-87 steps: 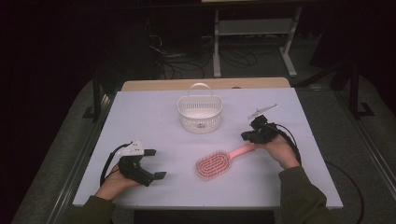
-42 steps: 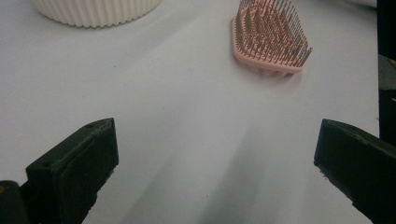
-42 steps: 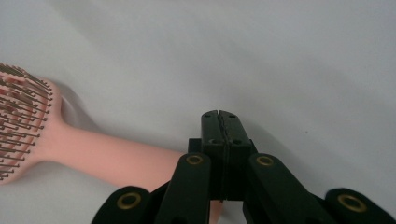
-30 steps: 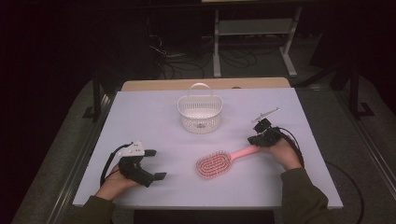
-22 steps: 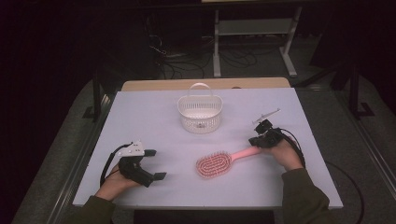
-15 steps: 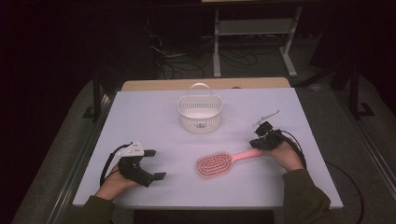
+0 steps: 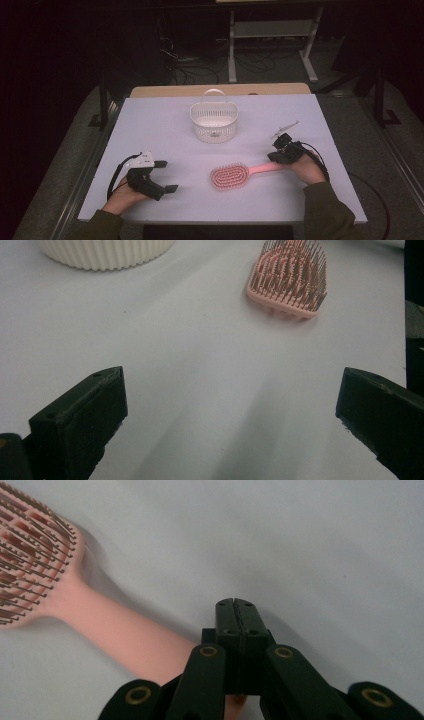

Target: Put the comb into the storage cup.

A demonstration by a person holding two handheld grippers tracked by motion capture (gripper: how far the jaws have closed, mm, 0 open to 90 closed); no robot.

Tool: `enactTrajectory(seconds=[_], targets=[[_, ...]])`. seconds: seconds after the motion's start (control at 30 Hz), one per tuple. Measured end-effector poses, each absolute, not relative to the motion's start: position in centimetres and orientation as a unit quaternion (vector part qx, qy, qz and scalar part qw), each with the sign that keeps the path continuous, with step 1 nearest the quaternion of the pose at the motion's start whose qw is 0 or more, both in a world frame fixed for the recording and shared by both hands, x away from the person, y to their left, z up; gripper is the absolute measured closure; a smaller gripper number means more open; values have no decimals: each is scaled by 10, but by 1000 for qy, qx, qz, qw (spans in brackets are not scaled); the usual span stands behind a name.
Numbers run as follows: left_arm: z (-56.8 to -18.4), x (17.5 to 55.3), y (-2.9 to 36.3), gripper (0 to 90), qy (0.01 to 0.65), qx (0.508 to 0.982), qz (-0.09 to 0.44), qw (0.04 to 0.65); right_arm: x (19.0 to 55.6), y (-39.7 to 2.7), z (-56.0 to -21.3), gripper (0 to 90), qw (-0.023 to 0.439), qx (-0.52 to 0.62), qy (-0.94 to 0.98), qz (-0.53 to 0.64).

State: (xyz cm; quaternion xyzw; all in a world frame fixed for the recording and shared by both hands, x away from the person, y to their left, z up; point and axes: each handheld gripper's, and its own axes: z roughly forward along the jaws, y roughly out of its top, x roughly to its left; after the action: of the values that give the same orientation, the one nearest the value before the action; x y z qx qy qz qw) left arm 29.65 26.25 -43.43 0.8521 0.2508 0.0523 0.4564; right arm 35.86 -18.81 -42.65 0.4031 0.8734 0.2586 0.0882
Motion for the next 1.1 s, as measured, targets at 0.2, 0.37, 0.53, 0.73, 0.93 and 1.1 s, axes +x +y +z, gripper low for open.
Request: enactTrajectory(seconds=[0.2, 0.37, 0.53, 0.73, 0.93, 1.1], targets=[[-434, 296, 262, 1, 251, 851, 51, 459, 353, -194, -427, 891, 85, 402, 873, 264], [-435, 296, 262, 1, 254, 850, 52, 459, 348, -201, -426, 891, 82, 404, 871, 268], [-435, 296, 262, 1, 255, 851, 53, 457, 340, -205, -427, 891, 85, 394, 875, 268], [-435, 296, 263, 1, 254, 850, 51, 458, 335, -206, -427, 891, 84, 393, 877, 264], [-435, 297, 264, 1, 255, 850, 51, 458, 330, -208, -428, 891, 82, 390, 879, 263], [-436, 296, 264, 1, 256, 850, 51, 457, 326, -209, -428, 891, 80, 385, 881, 264]])
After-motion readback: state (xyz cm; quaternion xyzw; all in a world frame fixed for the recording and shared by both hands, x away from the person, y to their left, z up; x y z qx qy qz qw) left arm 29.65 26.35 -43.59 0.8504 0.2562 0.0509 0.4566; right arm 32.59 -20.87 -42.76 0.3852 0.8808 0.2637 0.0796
